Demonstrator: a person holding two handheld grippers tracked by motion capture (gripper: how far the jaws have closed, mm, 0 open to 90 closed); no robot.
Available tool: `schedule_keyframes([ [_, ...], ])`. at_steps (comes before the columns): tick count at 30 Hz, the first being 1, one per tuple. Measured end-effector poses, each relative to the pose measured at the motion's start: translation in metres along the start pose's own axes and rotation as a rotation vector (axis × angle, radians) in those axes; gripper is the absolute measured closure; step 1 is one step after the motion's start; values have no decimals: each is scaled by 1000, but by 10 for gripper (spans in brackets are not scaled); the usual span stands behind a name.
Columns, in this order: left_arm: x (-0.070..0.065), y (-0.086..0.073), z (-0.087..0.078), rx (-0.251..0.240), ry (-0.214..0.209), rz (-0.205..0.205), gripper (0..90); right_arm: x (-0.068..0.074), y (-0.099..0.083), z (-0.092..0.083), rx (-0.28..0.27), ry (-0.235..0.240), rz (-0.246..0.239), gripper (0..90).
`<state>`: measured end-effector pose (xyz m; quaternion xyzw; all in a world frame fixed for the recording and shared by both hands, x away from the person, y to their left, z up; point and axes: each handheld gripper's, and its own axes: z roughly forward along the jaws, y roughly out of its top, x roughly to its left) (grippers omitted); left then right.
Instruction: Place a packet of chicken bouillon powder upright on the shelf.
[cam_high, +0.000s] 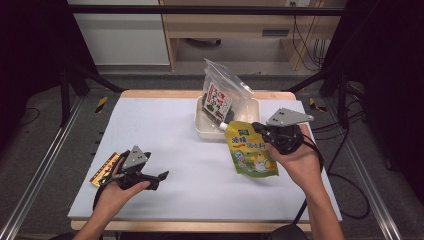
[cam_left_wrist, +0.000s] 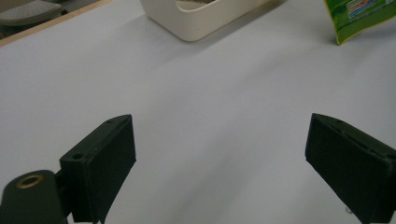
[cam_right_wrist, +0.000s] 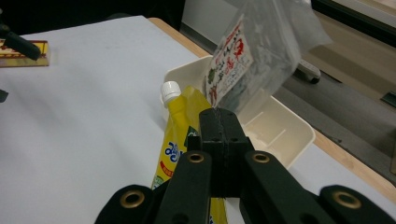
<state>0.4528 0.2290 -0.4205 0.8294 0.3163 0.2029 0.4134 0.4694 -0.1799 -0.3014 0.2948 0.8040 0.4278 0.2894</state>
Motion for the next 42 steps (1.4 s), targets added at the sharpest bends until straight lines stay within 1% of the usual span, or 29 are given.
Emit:
schedule_keyframes([
  [1,-1,4,-1,-1,-4,10,85,1,2,1,3,5,-8,900],
  [3,0,9,-3,-8,-18,10,87,4,7,4,8,17,-21,900],
  [4,0,12,-4,-11,-23,10,92,7,11,6,10,30,-41,900],
  [5,0,14,-4,-12,-28,14,92,7,11,6,10,30,-41,900],
  [7,2,21,-6,-7,-30,26,99,11,16,8,16,45,-56,900],
  [8,2,24,-6,-10,-32,25,100,13,19,10,17,52,-63,900],
  [9,2,28,-8,-3,-34,35,100,15,21,11,18,60,-75,900],
  [13,1,40,-11,4,-38,70,100,23,29,15,30,71,-92,900],
  [16,1,49,-12,2,-45,81,106,27,32,18,21,92,-100,900],
  [23,-2,67,-12,7,-59,127,136,39,39,25,2,146,-125,900],
  [26,-3,74,-10,10,-65,137,148,43,41,29,-9,169,-136,900],
  [29,-3,79,-6,23,-64,159,150,49,44,32,-18,200,-150,900],
  [32,-3,85,-1,30,-72,165,152,54,47,35,-22,219,-158,900],
  [34,-3,89,2,41,-75,181,153,57,49,37,-20,229,-168,900],
  [36,-3,92,5,46,-89,189,156,60,50,38,-19,237,-174,900],
  [39,-3,98,11,60,-100,218,157,65,53,40,-22,254,-189,900],
  [42,-1,102,17,66,-115,222,164,69,55,42,-28,278,-200,900],
])
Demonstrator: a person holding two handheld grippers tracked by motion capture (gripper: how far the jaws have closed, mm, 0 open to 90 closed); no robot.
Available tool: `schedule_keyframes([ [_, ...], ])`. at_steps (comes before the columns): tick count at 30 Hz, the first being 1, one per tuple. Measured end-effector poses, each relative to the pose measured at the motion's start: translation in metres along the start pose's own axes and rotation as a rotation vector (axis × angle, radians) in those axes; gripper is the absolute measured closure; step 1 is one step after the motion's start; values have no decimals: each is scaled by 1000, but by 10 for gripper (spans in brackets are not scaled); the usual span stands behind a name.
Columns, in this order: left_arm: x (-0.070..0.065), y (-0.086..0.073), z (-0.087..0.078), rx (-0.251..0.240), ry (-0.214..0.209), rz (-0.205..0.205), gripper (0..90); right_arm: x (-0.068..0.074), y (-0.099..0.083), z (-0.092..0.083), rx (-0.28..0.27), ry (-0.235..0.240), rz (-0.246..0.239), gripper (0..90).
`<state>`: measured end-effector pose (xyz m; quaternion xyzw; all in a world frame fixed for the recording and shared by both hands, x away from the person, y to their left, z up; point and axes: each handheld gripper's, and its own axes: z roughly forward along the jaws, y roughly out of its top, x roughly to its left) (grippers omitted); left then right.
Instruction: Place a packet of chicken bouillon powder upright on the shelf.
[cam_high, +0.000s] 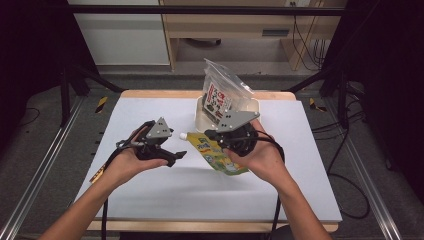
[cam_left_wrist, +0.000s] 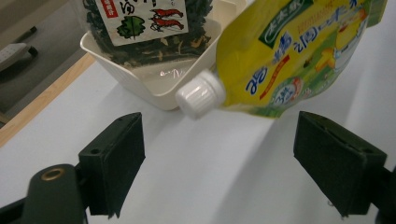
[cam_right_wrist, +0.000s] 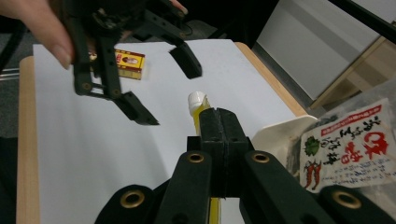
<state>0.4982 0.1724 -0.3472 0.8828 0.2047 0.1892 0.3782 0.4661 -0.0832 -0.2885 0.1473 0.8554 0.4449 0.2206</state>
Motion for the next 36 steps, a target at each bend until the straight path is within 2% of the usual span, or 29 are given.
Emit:
schedule_keyframes([
  [8,7,5,15,23,-43,13,214,5,2,3,-7,39,-16,900],
  [10,8,7,20,11,-62,10,240,5,2,3,-8,39,-17,900],
  [16,9,13,32,15,-109,22,384,4,1,2,-9,48,-14,900],
  [18,10,15,35,20,-110,26,426,4,0,1,-9,49,-18,900],
  [24,12,21,30,73,-115,63,560,-1,-4,-4,-3,37,-7,900],
  [31,7,24,23,73,-159,89,670,-7,-10,-12,13,17,-6,900],
  [33,5,27,20,77,-142,98,678,-9,-12,-13,19,1,-5,900],
  [36,7,33,13,84,-133,111,681,-11,-15,-15,11,6,5,900],
])
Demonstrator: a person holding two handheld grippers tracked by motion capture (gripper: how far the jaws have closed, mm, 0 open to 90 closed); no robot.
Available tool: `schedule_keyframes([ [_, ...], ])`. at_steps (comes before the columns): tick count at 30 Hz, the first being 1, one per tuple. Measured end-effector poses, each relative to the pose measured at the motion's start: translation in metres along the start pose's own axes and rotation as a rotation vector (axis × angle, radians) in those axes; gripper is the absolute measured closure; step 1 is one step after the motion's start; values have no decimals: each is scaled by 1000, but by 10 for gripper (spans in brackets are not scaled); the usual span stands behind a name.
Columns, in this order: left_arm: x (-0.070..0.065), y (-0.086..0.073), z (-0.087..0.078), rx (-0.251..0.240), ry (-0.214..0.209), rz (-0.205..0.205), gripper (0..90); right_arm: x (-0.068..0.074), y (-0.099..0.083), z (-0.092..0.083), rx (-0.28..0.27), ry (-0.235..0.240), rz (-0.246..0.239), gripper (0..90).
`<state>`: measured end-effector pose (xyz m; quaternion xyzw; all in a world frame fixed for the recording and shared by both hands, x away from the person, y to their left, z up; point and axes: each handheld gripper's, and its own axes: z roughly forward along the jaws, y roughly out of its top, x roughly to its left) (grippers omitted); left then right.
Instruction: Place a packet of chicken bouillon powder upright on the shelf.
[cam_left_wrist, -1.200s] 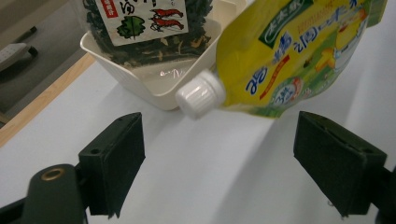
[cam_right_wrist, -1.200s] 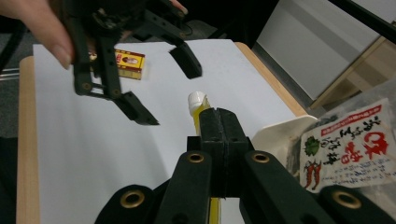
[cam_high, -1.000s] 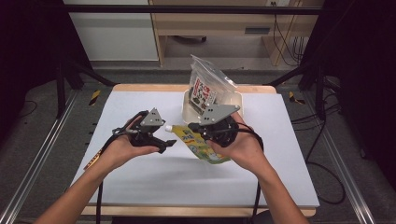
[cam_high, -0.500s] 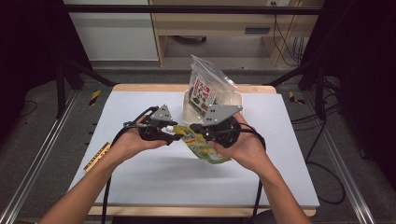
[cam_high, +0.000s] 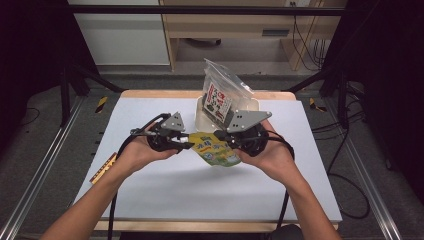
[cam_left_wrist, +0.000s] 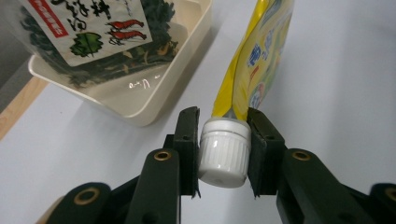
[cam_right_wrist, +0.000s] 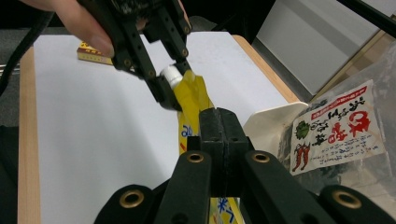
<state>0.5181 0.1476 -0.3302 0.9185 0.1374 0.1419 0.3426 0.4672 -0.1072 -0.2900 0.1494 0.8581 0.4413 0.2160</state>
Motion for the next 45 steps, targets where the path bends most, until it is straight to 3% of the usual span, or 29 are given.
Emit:
schedule_keyframes([
  [5,0,7,-8,47,2,48,686,-2,-2,1,5,-4,4,900],
  [13,-2,9,-10,63,-1,79,694,-4,-9,7,48,12,-1,884],
  [18,-5,14,-8,67,-1,99,699,-7,-13,11,115,5,-25,766],
  [19,-6,16,-7,66,-13,103,699,-11,-13,14,140,-1,-36,706],
  [25,-10,21,-5,66,-2,119,700,-17,-12,20,172,-15,-64,570],
  [32,-13,23,-4,64,-9,137,700,-23,-11,37,238,14,-88,618],
  [34,-13,23,-4,60,-10,141,700,-24,-10,41,253,27,-88,664],
  [39,-13,21,-5,50,-6,150,698,-24,-9,47,274,69,-79,876],
  [41,-13,20,-7,10,14,139,684,-24,-8,46,280,87,-52,900],
  [42,-12,19,-8,-12,18,123,634,-24,-8,45,283,98,-30,900],
  [43,-11,18,-11,-47,30,92,528,-24,-8,44,290,98,-21,900],
  [45,-11,16,-17,-92,51,68,435,-25,-10,39,305,91,17,900],
])
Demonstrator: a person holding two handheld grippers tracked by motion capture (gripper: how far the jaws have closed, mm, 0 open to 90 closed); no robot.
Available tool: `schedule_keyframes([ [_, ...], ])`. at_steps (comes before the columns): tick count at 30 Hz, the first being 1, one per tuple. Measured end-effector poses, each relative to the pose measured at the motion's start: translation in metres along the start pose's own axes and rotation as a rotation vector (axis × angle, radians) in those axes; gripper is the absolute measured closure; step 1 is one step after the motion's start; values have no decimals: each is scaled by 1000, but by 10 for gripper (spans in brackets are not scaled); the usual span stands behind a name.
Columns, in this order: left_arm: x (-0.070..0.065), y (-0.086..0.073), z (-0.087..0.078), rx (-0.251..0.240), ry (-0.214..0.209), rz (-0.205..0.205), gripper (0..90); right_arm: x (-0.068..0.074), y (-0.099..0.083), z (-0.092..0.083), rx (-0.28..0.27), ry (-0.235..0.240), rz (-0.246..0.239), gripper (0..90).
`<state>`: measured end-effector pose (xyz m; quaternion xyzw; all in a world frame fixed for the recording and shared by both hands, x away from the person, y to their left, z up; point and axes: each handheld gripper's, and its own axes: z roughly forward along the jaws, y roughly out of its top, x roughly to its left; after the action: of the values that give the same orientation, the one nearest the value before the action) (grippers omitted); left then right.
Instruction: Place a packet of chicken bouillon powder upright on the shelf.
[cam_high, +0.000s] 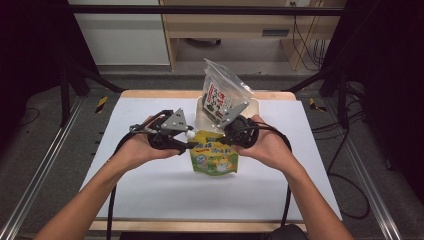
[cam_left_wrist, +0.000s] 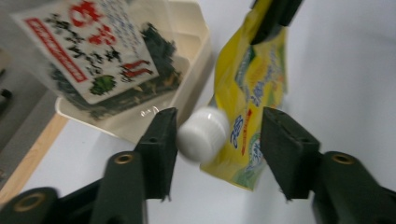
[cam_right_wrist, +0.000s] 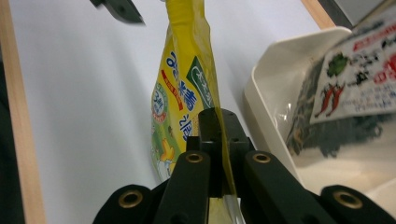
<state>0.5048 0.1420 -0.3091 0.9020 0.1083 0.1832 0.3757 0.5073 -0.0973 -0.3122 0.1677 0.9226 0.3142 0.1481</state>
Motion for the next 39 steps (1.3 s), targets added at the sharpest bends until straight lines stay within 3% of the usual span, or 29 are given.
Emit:
schedule_keyframes([
  [2,0,-4,-6,-33,36,-43,333,-2,-6,-10,-14,3,66,900],
  [4,0,-11,-12,-44,63,-88,281,-4,-13,-19,-20,-11,102,900],
  [10,-11,-39,-13,-10,130,-150,135,-11,-42,-54,-30,-78,212,900],
  [17,-20,-65,-3,15,159,-225,93,-26,-73,-86,-34,-139,351,900],
  [21,-25,-76,2,22,154,-238,91,-35,-84,-100,-33,-180,434,900],
  [26,-38,-91,5,23,172,-257,92,-45,-90,-112,-14,-231,519,900],
  [31,-55,-116,8,25,195,-289,94,-55,-90,-118,-32,-270,591,900],
  [39,-77,-145,14,81,208,-311,94,-74,-73,-117,-77,-355,705,900],
])
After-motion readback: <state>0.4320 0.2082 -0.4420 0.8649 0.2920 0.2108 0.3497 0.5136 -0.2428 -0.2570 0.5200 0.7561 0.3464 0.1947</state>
